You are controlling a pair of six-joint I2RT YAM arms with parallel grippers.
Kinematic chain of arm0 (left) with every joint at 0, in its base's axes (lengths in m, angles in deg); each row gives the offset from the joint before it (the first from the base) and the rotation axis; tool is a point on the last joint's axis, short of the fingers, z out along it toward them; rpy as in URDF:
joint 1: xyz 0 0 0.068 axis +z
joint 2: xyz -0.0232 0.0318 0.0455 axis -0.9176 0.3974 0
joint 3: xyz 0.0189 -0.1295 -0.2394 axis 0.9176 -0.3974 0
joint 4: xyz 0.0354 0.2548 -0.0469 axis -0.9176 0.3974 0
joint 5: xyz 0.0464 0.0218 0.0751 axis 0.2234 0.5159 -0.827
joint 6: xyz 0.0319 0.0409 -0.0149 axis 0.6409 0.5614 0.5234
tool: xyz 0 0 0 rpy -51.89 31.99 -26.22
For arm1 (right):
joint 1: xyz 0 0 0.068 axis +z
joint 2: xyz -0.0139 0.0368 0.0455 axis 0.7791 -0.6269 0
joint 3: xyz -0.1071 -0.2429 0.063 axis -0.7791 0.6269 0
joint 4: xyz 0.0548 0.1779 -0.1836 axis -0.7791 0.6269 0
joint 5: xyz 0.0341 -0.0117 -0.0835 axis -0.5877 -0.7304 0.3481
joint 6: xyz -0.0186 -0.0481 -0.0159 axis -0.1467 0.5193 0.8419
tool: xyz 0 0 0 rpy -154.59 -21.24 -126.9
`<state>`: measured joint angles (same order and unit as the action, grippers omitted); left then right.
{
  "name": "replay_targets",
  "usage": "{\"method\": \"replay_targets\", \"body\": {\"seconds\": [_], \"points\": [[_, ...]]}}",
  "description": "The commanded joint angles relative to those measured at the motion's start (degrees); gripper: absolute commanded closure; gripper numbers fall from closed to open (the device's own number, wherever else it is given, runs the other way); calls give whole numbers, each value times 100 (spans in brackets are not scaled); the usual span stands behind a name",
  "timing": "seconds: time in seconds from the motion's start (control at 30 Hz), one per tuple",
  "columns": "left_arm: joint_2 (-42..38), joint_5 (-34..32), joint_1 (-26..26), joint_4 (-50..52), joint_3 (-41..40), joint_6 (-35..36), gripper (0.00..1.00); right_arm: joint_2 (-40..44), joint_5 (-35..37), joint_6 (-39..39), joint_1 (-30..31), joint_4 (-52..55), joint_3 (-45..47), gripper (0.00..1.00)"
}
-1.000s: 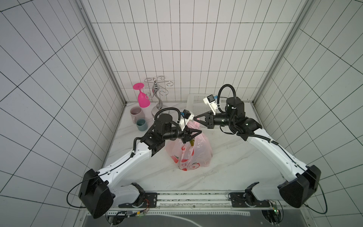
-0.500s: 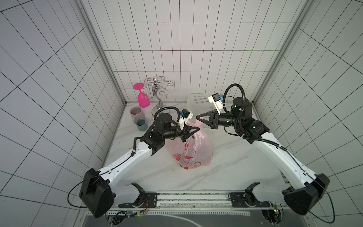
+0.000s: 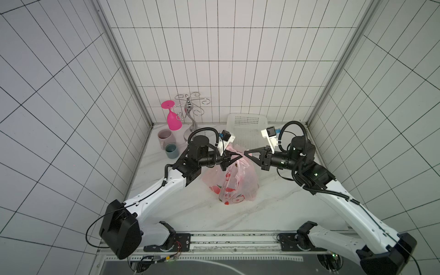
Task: Place the pineapple into a plastic bag & tie a knot
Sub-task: Cross the plastic bag at the center of the board.
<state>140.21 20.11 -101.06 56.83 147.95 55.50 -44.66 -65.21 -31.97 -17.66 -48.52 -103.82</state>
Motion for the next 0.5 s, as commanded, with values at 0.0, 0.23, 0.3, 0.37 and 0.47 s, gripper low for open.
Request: {"method": "replay_targets", "body": {"seconds": [0.0, 0.23, 0.3, 0.37, 0.47], "points": [[125, -754, 250, 333, -137, -221, 100, 445, -300, -362, 301, -933, 711, 100], [4, -738, 253, 367, -112, -211, 100, -84, -360, 183, 767, -753, 1263, 100], [-35, -686, 257, 375, -111, -224, 100, -406, -296, 484, 848, -508, 1225, 100], [-67, -641, 249, 413, -102, -217, 100, -682, -260, 772, 921, -330, 1158, 100], [-102, -566, 256, 567, -76, -143, 100, -986, -50, 983, 937, -233, 1066, 100]]}}
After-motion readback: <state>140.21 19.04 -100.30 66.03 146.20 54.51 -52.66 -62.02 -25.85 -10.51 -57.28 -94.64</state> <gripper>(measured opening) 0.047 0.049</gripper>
